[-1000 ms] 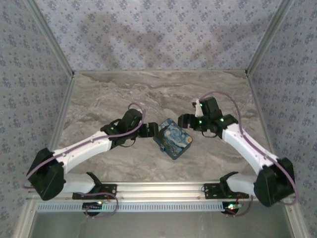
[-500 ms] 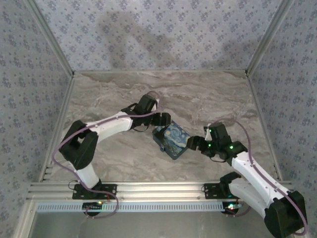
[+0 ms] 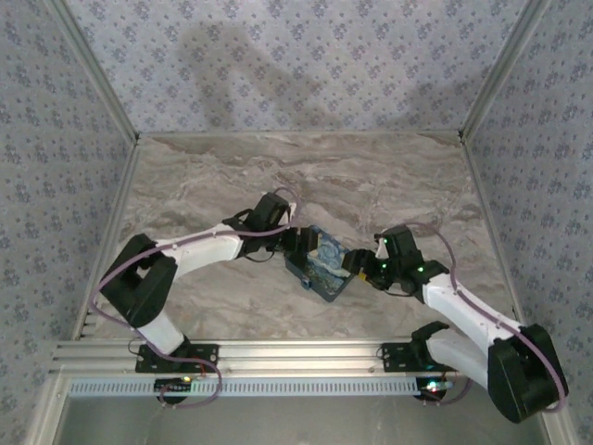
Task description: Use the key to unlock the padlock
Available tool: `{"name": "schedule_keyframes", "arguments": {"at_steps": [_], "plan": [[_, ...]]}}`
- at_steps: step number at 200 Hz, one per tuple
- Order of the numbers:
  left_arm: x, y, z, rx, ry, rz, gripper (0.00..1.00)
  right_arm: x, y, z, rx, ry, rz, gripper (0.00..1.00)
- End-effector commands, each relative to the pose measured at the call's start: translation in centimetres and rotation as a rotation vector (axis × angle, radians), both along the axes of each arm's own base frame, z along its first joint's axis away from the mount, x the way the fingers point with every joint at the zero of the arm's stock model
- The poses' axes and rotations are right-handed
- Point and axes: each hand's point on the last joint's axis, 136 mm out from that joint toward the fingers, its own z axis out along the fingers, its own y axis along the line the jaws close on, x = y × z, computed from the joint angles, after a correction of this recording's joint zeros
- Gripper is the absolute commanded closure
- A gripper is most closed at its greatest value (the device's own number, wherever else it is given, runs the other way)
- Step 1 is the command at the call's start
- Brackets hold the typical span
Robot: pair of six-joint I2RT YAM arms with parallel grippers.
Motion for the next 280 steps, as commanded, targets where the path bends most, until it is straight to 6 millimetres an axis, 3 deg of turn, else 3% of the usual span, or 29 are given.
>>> {"name": "schedule_keyframes", "arguments": {"at_steps": [1,68,110,216,255,280], "plan": [[-0.3,-0.1,2.3,-0.071,-0.048,0.024,0.21,2.2,1.9,2.6,0.056,-0.077,0.023,0.3],[-1.7,2.6,2.5,-0.101,-0.066,0.115,0.26,5.2,5.5,2.0,0.023,-0.063,0.114,0.4],[-1.1,3.3,2.0,-0.079,-0.085,0.159,0.34,7.7,6.9,1.3,-0.034,-0.058,0.156,0.48],[5.2,1.3,1.9,-0.056,-0.108,0.223,0.37,14.6,5.4,1.2,-0.088,-0.052,0.119,0.48],[6.4,1.4,1.6,-0.034,-0.106,0.237,0.35,14.9,4.9,0.6,-0.093,-0.036,0.105,0.47],[6.2,1.9,1.6,-0.037,-0.106,0.252,0.33,14.8,4.2,0.6,-0.11,-0.045,0.096,0.4]]}}
